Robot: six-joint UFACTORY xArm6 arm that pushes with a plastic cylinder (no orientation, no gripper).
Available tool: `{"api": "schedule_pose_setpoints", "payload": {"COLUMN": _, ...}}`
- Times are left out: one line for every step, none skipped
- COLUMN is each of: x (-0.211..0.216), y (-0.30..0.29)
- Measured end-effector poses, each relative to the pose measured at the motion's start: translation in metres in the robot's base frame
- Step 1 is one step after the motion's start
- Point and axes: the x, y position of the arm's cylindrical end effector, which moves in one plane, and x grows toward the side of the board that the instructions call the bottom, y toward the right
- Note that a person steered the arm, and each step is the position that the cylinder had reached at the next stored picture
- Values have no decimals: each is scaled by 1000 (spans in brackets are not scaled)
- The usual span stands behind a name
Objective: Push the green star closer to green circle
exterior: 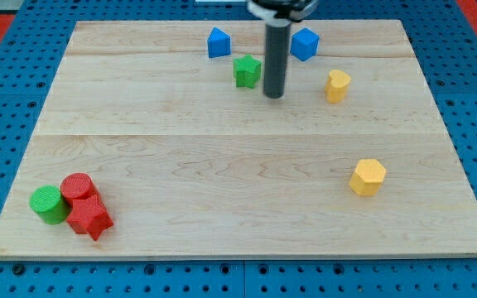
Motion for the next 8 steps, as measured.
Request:
{"api": "schedule_pose_setpoints", "payload": {"x": -31, "y": -4}}
{"api": "schedule_pose_setpoints", "payload": {"x": -32, "y": -47}}
{"api": "schedule_pose_setpoints", "payload": {"x": -32, "y": -83}}
{"api": "schedule_pose_setpoints", "payload": {"x": -41, "y": -86}}
{"api": "schedule_pose_setpoints", "payload": {"x": -58, "y": -83}}
{"api": "schedule_pose_setpoints", "payload": {"x": -56, "y": -124}}
{"api": "schedule_pose_setpoints", "payload": {"x": -45, "y": -171}}
{"api": "schedule_pose_setpoints", "payload": {"x": -22, "y": -218}}
